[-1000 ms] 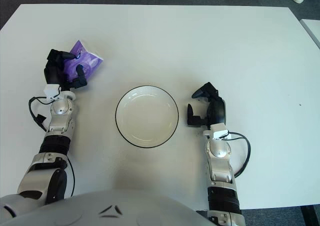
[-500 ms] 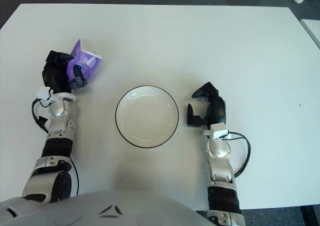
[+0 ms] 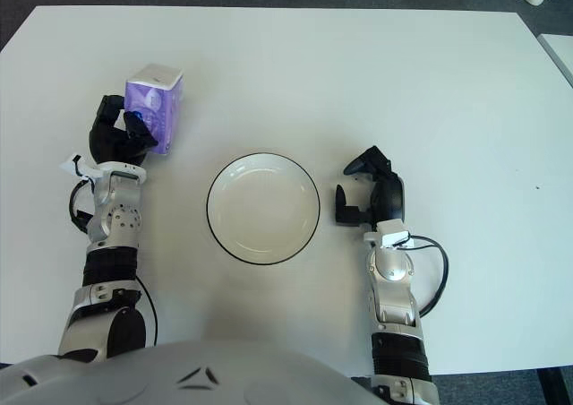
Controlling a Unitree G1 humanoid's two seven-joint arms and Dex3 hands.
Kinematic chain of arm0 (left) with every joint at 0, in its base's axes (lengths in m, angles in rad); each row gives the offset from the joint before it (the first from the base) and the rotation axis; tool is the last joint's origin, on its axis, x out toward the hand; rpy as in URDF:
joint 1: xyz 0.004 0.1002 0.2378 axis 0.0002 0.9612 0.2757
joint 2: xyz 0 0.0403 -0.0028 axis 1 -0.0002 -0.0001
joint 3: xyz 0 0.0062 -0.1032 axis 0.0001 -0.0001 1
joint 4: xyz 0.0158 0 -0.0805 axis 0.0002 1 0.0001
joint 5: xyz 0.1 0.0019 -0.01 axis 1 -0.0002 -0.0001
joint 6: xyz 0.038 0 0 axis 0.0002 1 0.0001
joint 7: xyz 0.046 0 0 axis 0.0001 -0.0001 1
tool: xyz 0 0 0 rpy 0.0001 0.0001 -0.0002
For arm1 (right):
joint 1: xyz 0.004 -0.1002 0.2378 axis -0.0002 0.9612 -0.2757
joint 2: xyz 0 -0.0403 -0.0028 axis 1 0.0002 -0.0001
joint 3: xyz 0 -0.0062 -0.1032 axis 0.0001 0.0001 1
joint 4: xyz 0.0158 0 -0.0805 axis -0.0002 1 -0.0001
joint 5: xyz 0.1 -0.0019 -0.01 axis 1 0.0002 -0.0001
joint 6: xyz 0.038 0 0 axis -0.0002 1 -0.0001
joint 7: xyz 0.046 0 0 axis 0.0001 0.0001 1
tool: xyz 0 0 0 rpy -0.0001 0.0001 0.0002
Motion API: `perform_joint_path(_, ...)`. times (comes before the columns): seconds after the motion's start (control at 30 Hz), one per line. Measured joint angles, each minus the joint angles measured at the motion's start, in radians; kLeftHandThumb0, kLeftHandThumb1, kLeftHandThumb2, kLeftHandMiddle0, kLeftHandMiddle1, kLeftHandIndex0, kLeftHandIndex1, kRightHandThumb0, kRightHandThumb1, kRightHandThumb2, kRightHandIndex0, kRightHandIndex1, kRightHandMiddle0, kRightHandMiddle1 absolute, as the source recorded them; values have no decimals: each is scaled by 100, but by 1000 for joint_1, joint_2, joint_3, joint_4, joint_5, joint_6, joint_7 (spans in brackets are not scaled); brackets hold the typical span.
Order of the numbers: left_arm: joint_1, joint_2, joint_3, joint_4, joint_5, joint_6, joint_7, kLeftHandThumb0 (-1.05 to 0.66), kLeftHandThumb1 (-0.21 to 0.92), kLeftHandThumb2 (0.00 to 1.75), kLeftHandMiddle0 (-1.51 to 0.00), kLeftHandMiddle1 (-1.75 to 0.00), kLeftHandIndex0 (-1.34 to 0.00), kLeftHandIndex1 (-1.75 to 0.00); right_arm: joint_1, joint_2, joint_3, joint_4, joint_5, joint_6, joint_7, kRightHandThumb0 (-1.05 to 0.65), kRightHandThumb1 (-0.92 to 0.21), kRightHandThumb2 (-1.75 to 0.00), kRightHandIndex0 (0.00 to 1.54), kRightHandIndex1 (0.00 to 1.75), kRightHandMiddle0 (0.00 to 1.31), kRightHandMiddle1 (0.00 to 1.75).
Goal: Put the tissue paper into the plate.
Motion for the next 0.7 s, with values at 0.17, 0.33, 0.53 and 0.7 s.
perform_joint_path(0.17, 6, -22, -6, -74, -24, 27, 0, -3, -16, 175, -107, -144, -78, -175, -2, 0, 1, 1, -7, 1, -7, -1, 1, -165, 92, 161, 61, 175)
perform_joint_path(0.33, 19, -27, -9, -131, -32, 58, 0, 0, -19, 175, -109, -137, -80, -175, -4, 0, 2, 5, -8, -1, -12, -1, 1, -165, 92, 161, 61, 175)
perform_joint_path(0.53, 31, -23, -17, -185, -91, 109, -47, 0, -20, 175, -108, -132, -85, -175, -9, 0, 2, 11, -9, -5, -17, -1, 1, -166, 92, 162, 61, 175)
perform_joint_path(0.7, 32, -16, -23, -203, -149, 155, -109, 0, -20, 175, -105, -132, -89, -175, -12, 0, 2, 14, -8, -5, -17, -1, 2, -167, 91, 164, 62, 175)
